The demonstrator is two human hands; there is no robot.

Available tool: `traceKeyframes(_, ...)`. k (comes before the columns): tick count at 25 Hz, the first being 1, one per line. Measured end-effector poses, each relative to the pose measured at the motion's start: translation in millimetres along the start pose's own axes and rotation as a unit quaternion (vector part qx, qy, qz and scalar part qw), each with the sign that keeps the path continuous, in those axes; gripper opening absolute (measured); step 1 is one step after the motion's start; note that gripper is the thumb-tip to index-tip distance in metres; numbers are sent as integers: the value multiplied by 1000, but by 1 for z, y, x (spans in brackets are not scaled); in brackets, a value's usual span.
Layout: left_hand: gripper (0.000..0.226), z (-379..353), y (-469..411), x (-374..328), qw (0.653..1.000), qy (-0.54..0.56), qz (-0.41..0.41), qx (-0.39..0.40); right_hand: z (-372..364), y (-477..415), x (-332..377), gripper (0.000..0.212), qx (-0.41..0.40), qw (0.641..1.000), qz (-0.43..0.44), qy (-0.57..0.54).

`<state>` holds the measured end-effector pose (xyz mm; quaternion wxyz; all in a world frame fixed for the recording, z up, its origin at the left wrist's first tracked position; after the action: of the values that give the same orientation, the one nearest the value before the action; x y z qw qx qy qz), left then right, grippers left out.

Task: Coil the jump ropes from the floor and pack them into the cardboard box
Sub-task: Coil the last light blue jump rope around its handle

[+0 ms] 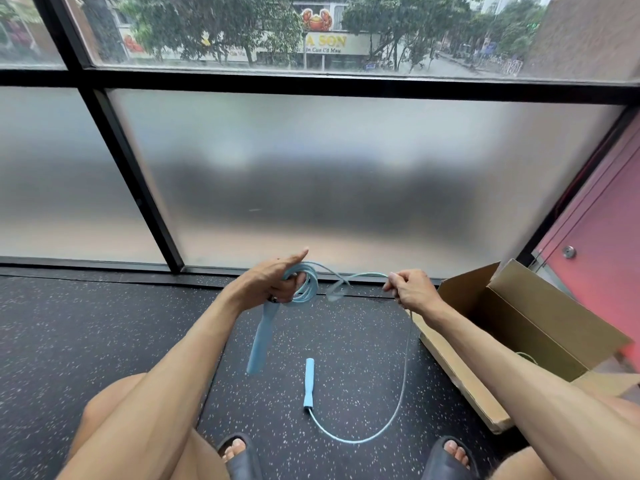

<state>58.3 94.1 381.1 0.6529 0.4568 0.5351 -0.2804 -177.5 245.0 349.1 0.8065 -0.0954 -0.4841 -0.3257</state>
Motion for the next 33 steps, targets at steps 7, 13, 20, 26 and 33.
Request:
traceKeyframes(7,49,32,2,-12,965,229,-104,-70,1,-3,-9,15,-16,988,-13,151)
traceKeyframes(13,46,18,-1,-16,976,199,-80,-34,-24,14,6,14,127,991,28,34)
traceKeyframes(20,46,43,5,-17,910,353,-130,-176,-12,7,-4,27,28,998,-58,-6)
traceKeyframes(26,47,70,14,-16,830,467,-174,-250,-7,4,-29,19,53,984,-127,116)
traceKeyframes(33,48,35,3,-28,921,349,-138,-103,-33,8,-16,33,139,933,-49,329)
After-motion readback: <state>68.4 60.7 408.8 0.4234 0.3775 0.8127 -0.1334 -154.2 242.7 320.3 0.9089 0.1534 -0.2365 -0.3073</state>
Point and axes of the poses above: each hand's wrist, its own y-axis away from the middle knuckle, its own z-axis out of the back of the hand, x = y × z, the point moved 4 cm from there along -y, towards the middle knuckle
